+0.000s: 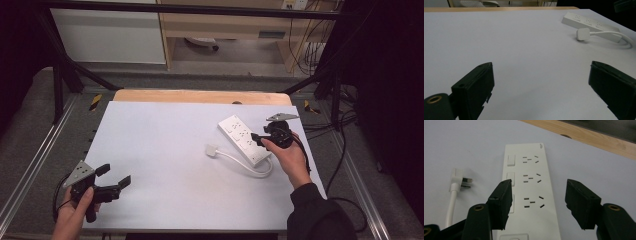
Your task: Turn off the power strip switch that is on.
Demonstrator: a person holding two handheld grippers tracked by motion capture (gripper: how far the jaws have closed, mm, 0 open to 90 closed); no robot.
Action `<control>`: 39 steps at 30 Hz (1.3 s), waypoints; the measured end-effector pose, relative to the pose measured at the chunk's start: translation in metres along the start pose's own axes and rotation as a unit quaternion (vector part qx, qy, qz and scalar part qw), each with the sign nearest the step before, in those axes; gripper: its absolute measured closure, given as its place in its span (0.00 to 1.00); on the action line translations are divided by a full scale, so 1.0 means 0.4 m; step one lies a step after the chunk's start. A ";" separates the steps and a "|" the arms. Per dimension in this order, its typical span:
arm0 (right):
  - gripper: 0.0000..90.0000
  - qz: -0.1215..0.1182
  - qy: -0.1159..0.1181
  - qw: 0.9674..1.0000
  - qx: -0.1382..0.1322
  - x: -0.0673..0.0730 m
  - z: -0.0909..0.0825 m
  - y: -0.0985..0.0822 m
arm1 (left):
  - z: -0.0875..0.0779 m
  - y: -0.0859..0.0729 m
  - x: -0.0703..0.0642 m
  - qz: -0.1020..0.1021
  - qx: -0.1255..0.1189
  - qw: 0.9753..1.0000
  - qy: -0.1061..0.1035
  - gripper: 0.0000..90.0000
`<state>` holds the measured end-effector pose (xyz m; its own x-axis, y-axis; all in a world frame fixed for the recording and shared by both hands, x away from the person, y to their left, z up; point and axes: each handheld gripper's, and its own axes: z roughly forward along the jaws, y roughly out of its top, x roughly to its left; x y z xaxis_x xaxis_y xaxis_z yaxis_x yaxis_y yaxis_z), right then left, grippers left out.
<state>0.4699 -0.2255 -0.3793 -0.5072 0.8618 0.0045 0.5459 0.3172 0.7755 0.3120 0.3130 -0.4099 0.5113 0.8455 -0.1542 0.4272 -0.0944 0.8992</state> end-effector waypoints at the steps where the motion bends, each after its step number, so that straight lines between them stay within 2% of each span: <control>1: 0.51 -0.001 0.003 1.000 0.000 0.005 0.003 0.005 | 0.000 0.000 0.000 0.001 0.000 1.000 0.000 0.07; 6: 0.66 -0.008 0.009 1.000 0.009 0.017 0.016 0.013 | -0.001 0.000 0.002 -0.003 -0.002 1.000 -0.001 0.07; 11: 0.83 -0.015 0.018 1.000 0.002 0.028 0.022 0.017 | -0.001 0.000 0.002 -0.003 -0.001 1.000 0.000 0.07; 18: 0.97 -0.020 0.031 0.999 -0.008 0.044 0.028 0.016 | 0.000 -0.001 0.002 -0.005 0.000 1.000 -0.001 0.07; 24: 1.00 -0.009 0.031 0.999 -0.019 0.048 0.041 0.007 | 0.000 -0.001 0.002 -0.005 0.000 1.000 0.000 0.07; 39: 1.00 0.003 0.029 0.999 -0.016 0.065 0.084 -0.029 | 0.001 -0.002 0.003 -0.007 0.001 1.000 -0.002 0.07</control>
<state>0.4728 -0.1935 -0.4096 -0.5418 0.8393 0.0456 0.5281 0.2977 0.7953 0.3124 0.3138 -0.4111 0.5077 0.8450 -0.1679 0.4353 -0.0835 0.8964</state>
